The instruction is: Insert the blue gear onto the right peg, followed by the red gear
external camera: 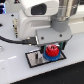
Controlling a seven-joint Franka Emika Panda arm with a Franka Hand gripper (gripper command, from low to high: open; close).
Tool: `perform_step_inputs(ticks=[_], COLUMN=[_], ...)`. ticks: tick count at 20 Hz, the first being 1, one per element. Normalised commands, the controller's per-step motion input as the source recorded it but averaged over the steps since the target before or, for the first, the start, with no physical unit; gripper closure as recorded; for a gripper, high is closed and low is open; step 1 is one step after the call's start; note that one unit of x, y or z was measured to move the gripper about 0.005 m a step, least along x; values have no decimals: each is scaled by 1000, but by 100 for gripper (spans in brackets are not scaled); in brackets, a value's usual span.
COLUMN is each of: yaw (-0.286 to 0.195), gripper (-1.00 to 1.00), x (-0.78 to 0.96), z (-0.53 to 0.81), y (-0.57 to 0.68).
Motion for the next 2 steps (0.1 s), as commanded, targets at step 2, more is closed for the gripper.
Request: perform_step_inputs(ticks=[2], yaw=[0], gripper=[-100], x=[-8], z=[525], y=[9])
